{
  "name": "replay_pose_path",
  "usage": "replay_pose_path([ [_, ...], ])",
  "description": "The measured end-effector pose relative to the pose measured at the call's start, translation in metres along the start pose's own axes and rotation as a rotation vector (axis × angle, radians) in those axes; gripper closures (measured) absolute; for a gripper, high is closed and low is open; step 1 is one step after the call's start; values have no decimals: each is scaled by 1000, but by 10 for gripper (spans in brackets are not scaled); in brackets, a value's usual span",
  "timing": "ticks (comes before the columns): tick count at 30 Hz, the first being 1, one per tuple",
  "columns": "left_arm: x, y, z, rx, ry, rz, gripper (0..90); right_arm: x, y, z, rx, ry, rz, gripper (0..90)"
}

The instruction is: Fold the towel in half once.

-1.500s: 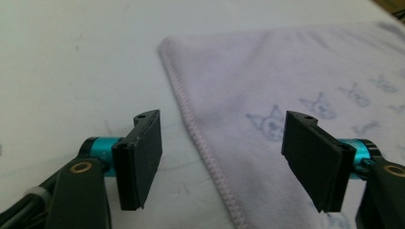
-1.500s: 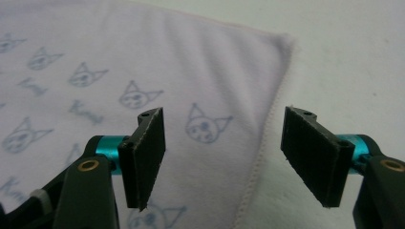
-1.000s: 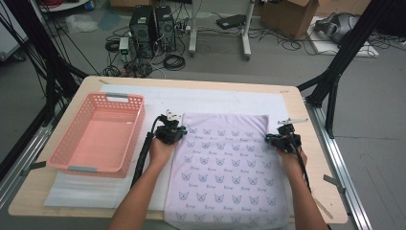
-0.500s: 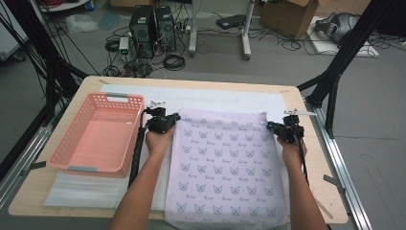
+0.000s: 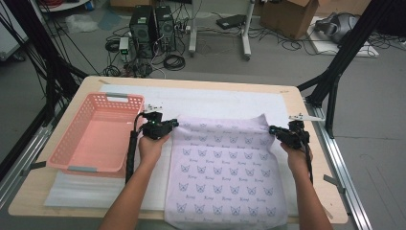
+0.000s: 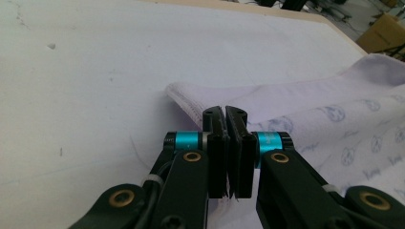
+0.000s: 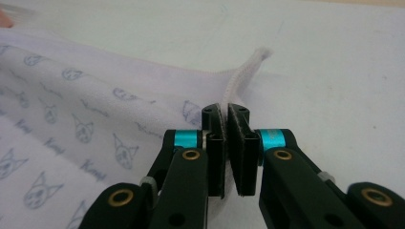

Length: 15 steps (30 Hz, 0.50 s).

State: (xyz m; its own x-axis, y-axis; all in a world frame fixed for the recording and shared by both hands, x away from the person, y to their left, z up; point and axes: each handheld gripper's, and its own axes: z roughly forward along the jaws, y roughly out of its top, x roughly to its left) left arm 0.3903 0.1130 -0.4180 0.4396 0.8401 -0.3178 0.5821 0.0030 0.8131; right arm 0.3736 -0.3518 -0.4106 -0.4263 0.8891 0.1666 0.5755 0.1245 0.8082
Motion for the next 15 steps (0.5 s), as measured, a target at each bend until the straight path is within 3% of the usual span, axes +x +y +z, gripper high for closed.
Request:
replay_pose_path([
  [3, -6, -3, -12, -32, -15, 16, 870, 6, -5, -10, -2, 7, -16, 857],
  [9, -14, -14, -34, -47, -40, 48, 870, 15, -16, -31, -33, 32, -28, 856],
  [13, -20, -29, -44, -46, -40, 83, 870, 22, -25, -40, -31, 37, -42, 856],
  [15, -22, -37, -48, -40, -47, 81, 869, 26, -32, -44, -34, 44, -43, 856],
])
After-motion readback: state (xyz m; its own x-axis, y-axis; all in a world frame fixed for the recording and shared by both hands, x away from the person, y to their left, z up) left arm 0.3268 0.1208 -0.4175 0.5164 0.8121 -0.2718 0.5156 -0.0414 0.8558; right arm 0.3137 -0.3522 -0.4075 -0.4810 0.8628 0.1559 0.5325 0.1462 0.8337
